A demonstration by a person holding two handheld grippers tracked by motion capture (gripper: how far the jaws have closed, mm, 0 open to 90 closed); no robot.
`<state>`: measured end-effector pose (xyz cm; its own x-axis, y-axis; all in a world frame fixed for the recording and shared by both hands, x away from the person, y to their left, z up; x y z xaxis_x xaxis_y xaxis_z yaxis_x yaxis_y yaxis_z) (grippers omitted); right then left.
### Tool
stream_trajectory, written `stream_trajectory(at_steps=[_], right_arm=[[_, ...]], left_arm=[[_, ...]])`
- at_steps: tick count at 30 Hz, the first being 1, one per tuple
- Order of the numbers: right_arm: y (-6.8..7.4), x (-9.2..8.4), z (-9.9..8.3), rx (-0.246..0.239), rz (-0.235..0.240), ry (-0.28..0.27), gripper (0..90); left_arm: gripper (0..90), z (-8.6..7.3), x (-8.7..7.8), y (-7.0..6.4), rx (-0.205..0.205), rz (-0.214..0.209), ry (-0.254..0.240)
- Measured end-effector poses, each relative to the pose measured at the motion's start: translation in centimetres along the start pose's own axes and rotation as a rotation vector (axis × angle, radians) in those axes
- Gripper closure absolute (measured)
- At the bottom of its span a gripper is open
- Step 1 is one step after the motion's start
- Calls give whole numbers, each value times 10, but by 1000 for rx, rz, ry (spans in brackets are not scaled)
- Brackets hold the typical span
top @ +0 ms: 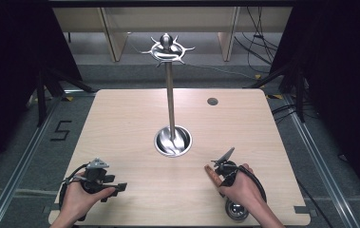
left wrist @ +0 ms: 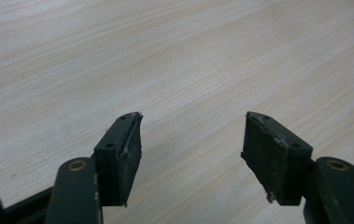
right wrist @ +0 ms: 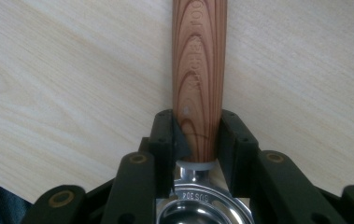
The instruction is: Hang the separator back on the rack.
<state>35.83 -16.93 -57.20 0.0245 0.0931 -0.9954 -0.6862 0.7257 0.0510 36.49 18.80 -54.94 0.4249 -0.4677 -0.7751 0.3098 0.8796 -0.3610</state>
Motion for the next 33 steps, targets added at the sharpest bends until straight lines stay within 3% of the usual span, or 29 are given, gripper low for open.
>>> stream_trajectory(at_steps=[1,3,8,9,18,20,23,24,25,33], right_arm=[[0,0,0,5,-6,-10,699],[-2,-2,1,-28,-13,-48,700],[-4,-9,0,-26,-16,-88,701],[-5,-13,0,-17,-23,-118,700],[-5,-31,-4,15,-18,-191,703],[-11,-33,-2,-41,-45,-235,703],[-9,-37,-3,-31,-38,-237,703],[-12,-37,-1,-55,-55,-268,703],[-11,-39,-1,-42,-54,-261,703],[-13,-49,5,-75,-76,-326,704]], left_arm=[[366,0,0,0,0,0,1],[366,0,0,0,1,-1,1],[365,0,0,0,-5,-3,-2],[365,1,0,1,-3,1,-5],[365,1,-1,0,-3,-7,-6],[365,0,0,-1,-7,-11,-5],[365,1,-1,0,-5,-7,-7],[365,1,-1,0,-6,-7,-7],[366,1,-1,0,-5,-7,-8],[365,2,0,0,-9,-4,-17]])
Point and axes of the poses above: each handheld gripper's, and its own axes: x roughly forward along the jaws, z roughly out of its top, y roughly to its left, the point moved 10 cm from there along x, roughly forward along the jaws, and after that the axes turned 15 degrees about -x, right-handed, at the moved point
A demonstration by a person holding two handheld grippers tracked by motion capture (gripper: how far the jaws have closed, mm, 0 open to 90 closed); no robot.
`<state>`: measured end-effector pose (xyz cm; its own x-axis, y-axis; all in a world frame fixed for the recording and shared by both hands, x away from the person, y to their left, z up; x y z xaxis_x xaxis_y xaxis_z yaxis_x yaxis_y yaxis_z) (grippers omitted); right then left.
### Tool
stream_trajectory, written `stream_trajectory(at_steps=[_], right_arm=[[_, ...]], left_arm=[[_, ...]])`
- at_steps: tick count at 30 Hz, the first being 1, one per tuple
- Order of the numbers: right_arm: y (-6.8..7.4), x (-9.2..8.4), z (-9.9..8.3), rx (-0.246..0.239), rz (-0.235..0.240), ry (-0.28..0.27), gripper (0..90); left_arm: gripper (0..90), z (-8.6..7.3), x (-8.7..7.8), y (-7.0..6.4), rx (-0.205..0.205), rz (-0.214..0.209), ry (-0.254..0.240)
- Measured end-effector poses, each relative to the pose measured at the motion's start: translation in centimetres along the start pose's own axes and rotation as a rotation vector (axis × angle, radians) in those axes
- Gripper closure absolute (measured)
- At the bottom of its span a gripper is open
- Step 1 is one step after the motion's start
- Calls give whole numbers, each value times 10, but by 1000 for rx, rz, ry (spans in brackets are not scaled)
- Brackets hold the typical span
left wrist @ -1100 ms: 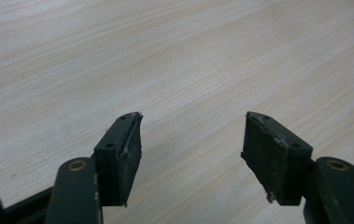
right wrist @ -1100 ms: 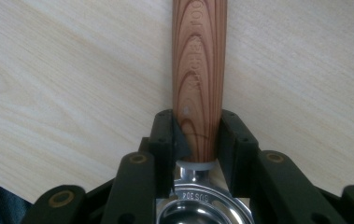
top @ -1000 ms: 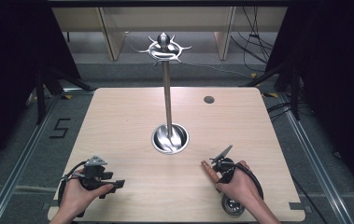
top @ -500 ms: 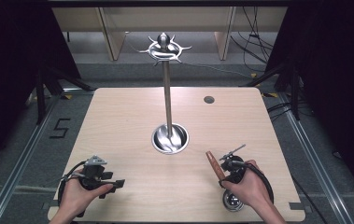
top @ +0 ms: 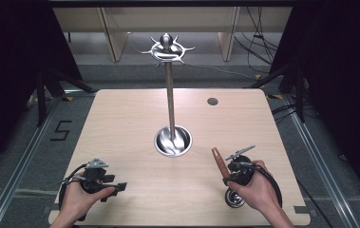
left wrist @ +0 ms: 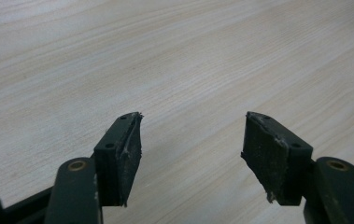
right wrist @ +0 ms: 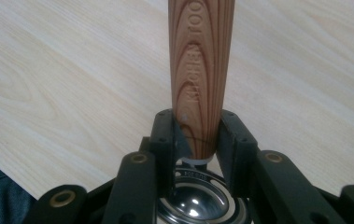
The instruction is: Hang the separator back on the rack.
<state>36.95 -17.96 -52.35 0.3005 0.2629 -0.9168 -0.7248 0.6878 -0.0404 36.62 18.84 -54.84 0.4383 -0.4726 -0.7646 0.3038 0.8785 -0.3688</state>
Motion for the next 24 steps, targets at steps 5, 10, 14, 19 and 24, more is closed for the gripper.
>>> stream_trajectory(at_steps=[5,10,14,19,24], right_arm=[[0,-6,4,-2,-10,-21,705],[-2,-13,10,-33,-29,-58,705],[-3,-18,14,-28,-39,-85,705],[-7,-24,19,-51,-55,-127,704],[-7,-30,24,-49,-62,-156,704]], left_arm=[[365,0,0,0,-3,-5,2],[365,1,-1,1,-4,1,-9],[366,1,-1,1,1,-1,-6],[365,1,-1,1,1,-1,-8],[366,1,-1,1,-5,1,-9]])
Point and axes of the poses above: each handheld gripper's, and its own axes: x roughly forward along the jaws, z roughly out of its top, y roughly to its left, the point moved 10 cm from there along x, roughly forward along the jaws, and after that the axes turned 15 degrees about -x, right-handed, at the moved point
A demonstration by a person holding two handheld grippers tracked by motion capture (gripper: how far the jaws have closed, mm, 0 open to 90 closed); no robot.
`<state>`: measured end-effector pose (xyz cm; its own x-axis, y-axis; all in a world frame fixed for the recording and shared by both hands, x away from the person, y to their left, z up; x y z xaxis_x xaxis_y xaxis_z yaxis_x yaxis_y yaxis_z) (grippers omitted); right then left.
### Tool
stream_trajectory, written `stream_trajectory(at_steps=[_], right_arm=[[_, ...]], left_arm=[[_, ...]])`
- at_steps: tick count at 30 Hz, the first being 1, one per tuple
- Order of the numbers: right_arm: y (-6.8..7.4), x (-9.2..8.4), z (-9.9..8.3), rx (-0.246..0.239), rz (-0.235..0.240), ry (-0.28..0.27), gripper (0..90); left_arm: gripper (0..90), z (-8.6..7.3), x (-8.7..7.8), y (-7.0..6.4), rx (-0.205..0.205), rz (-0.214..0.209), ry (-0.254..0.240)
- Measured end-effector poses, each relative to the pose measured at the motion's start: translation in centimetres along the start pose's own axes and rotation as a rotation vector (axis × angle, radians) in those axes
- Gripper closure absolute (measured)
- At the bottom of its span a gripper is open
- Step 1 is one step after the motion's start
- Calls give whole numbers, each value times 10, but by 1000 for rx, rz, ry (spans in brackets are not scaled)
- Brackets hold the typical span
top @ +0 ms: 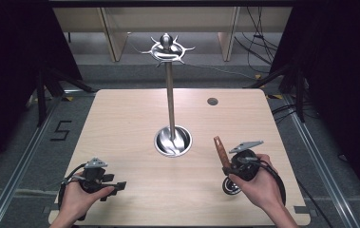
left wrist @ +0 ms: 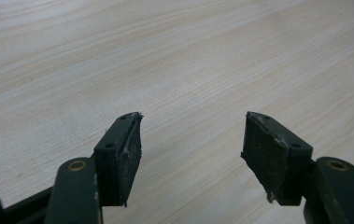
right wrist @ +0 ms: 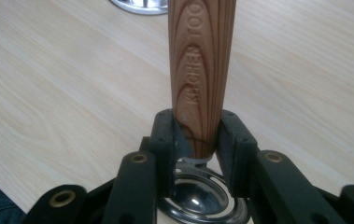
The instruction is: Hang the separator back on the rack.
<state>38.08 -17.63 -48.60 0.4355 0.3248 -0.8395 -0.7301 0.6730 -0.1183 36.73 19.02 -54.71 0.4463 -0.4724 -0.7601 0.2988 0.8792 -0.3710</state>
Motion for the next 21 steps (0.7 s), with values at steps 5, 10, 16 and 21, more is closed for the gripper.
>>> stream_trajectory(at_steps=[5,10,16,21], right_arm=[[0,-3,4,10,-9,-17,704],[-3,-5,12,-26,-17,-66,704],[-5,-9,17,-19,-32,-108,704],[-7,-12,22,-28,-47,-152,704]], left_arm=[[366,1,-1,0,1,1,-5],[365,1,-1,0,1,0,-7],[365,1,-1,0,-1,3,-10],[366,1,-1,1,1,7,-10]])
Point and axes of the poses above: each handheld gripper's, and its own axes: x roughly forward along the jaws, z roughly out of its top, y roughly to its left, the point moved 10 cm from there along x, roughly forward along the jaws, and after that the axes turned 15 degrees about -x, right-handed, at the moved point
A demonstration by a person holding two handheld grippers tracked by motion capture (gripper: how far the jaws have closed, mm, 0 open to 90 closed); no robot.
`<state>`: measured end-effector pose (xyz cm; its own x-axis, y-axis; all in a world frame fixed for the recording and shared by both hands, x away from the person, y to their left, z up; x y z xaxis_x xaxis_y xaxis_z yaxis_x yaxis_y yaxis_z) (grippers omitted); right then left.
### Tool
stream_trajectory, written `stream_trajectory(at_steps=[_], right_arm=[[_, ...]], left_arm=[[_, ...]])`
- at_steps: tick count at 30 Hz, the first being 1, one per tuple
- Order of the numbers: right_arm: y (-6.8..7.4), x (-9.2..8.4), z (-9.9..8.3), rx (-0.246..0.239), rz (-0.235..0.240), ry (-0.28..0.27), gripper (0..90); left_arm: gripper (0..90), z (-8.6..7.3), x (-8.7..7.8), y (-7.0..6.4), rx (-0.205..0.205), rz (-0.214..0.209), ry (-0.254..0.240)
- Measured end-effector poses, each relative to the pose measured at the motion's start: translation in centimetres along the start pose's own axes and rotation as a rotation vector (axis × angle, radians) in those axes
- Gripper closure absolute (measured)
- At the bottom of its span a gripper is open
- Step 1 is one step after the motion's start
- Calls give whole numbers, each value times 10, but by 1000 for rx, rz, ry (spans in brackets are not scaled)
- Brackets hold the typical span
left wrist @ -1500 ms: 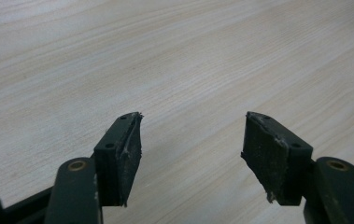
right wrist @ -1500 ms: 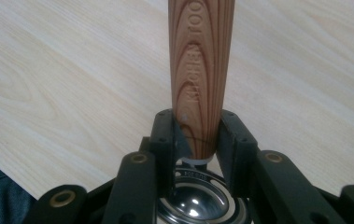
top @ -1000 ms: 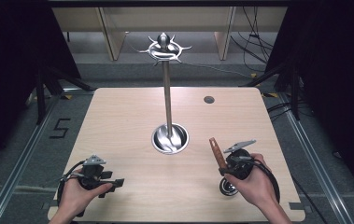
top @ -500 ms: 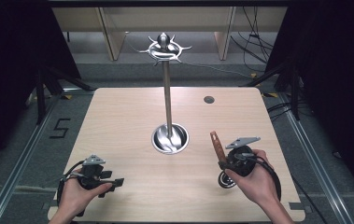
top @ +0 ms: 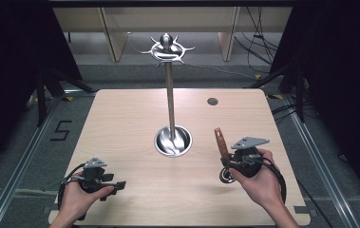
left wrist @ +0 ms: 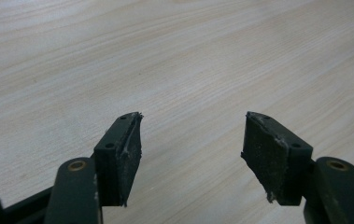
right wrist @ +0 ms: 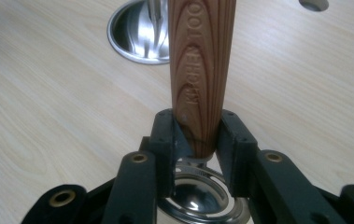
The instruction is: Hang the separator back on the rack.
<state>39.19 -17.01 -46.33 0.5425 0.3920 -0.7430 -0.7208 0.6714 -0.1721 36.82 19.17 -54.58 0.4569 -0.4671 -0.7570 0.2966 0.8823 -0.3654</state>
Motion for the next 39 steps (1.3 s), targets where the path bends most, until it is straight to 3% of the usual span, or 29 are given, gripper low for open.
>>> stream_trajectory(at_steps=[2,5,7,11,12,13,15,17,20,26,27,32,33,34,35,36,37,39], right_arm=[[-2,-1,3,-18,-8,-26,704],[1,-2,5,20,-13,-43,704],[-3,-2,10,-29,-25,-86,704],[-6,-4,14,-38,-40,-115,704],[-3,-6,15,6,-35,-114,704],[-6,-5,16,-33,-42,-126,704],[-5,-7,18,-10,-48,-137,704],[-8,-8,21,-28,-56,-153,704],[-6,-10,23,7,-56,-154,704],[-11,-11,27,-23,-70,-179,704],[-9,-11,29,2,-75,-189,704],[-11,-12,34,-33,-67,-201,704],[-9,-13,34,0,-72,-197,704],[-9,-13,34,0,-72,-197,704],[-12,-13,37,-43,-82,-213,704],[-12,-13,37,-43,-82,-213,704],[-9,-14,37,-7,-69,-202,704],[-10,-14,39,-11,-73,-208,704]], left_arm=[[365,0,0,0,0,0,-1],[365,0,0,0,-1,0,-1],[365,0,0,0,0,0,-3],[365,0,-1,-1,7,-14,0],[365,0,-1,-1,4,-12,-3],[365,0,-1,-1,3,-12,-3],[365,1,-1,0,0,-5,-7],[365,1,-1,0,2,-5,-7],[365,1,-2,-1,5,-13,-3],[365,2,-2,0,1,-10,-13],[365,2,-2,0,3,-1,-12],[364,2,-3,0,4,1,-14],[364,2,-3,0,4,1,-14],[364,2,-2,0,5,-11,-12],[364,2,-3,0,8,2,-14],[364,2,-3,0,8,2,-14],[364,2,-3,0,8,1,-14],[363,2,-2,0,7,1,-14]])
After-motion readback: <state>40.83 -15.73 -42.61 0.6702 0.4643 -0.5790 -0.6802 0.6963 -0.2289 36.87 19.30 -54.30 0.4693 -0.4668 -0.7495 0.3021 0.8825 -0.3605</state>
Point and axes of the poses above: each handheld gripper's, and its own axes: x roughly forward along the jaws, z roughly out of its top, y roughly to its left, the point moved 10 cm from there along x, roughly forward along the jaws, and after that the axes turned 15 degrees about -x, right-handed, at the moved point
